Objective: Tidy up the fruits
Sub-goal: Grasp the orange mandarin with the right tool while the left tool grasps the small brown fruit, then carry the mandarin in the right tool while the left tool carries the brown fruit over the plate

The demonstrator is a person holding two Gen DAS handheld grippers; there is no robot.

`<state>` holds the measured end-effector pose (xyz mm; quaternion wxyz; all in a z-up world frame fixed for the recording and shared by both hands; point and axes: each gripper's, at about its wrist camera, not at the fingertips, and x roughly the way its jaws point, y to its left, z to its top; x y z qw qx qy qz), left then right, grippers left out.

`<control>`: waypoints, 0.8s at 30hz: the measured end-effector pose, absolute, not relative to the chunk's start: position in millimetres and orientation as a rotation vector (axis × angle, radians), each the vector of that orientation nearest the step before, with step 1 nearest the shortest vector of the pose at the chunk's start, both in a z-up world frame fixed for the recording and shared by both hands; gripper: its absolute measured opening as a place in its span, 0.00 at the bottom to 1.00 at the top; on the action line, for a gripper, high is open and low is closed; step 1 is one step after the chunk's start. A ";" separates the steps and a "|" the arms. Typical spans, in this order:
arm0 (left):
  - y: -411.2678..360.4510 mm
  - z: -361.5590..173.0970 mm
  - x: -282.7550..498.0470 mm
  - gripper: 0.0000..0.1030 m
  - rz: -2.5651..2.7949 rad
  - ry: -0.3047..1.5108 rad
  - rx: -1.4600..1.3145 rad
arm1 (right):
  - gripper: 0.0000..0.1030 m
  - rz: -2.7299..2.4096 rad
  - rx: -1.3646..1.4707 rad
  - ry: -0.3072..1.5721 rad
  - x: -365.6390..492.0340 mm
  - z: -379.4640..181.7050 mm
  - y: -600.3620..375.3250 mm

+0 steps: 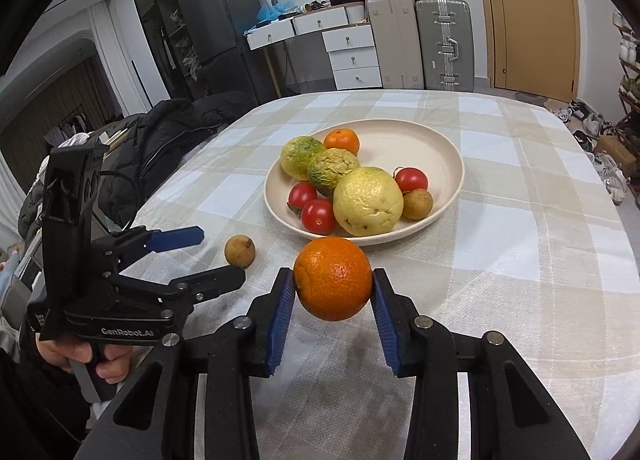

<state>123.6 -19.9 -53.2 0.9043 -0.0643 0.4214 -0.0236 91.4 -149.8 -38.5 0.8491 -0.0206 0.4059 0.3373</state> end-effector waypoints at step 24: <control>-14.3 -61.0 136.4 0.23 -0.109 0.893 -0.191 | 0.38 0.723 -0.043 0.860 91.6 -38.4 -149.3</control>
